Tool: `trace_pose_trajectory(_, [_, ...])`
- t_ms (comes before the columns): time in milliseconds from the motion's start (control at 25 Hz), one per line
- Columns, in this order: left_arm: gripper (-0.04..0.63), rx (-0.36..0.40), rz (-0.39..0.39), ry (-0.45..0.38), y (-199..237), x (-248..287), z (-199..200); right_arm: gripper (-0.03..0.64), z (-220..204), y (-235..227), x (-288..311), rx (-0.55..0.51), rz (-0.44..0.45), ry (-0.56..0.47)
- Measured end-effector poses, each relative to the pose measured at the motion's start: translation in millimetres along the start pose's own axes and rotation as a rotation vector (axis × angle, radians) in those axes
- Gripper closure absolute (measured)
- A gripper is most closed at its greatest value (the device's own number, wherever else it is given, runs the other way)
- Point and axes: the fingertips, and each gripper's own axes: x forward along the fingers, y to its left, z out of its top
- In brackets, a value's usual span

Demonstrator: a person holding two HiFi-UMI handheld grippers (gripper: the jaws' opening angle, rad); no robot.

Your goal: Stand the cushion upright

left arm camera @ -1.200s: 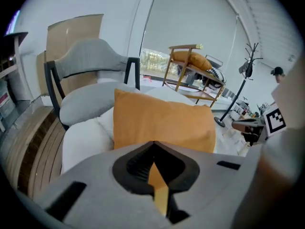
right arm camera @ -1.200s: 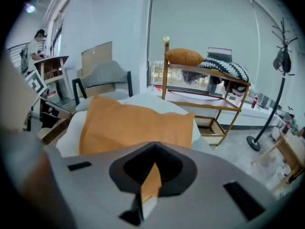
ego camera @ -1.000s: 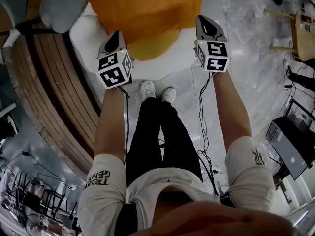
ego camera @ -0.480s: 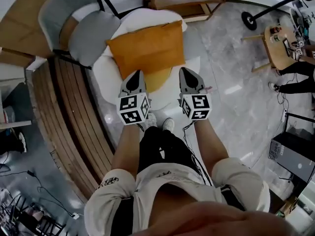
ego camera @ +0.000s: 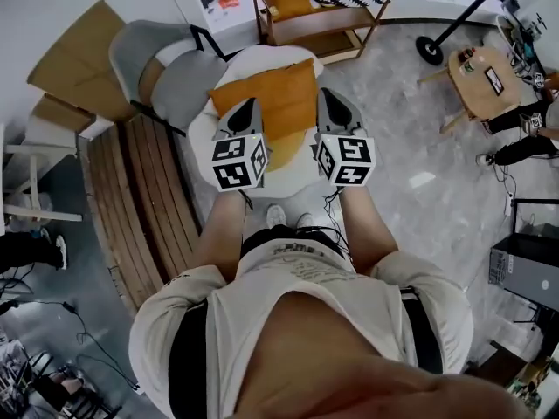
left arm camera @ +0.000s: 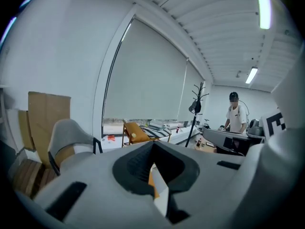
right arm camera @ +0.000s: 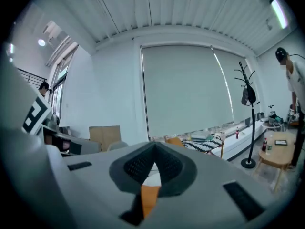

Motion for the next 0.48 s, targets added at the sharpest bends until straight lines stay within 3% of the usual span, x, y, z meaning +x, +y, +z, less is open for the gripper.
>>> trace_pose_trajectory(240, [0.575, 0.07, -0.034, -0.116, -43, -23, 82, 0.589, 77, -9, -22, 0.004, -0.02, -0.095])
trace_pose_trajectory(480, [0.575, 0.121, -0.085, -0.168, -79, -26, 119, 0.591, 111, -8, -36, -0.028, -0.008, -0.142])
